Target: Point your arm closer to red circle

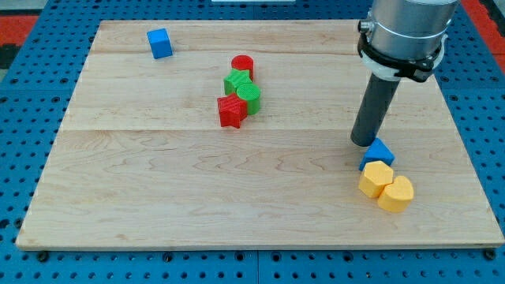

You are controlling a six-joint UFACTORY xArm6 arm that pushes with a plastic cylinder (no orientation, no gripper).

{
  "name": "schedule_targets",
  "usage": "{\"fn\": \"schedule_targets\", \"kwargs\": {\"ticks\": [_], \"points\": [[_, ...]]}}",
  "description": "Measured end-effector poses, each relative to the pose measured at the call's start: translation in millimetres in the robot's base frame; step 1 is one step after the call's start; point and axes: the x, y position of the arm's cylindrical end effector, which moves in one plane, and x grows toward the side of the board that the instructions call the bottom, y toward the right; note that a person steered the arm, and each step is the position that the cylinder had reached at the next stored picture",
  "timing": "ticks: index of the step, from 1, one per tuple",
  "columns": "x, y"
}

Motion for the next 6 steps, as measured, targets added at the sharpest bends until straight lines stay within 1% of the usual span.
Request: {"fn": "schedule_targets", "kwargs": {"ticks": [1,3,4,5,6], "points": [[-5,7],[-116,9],[-151,-14],[-159,-89],[-178,-164]]}}
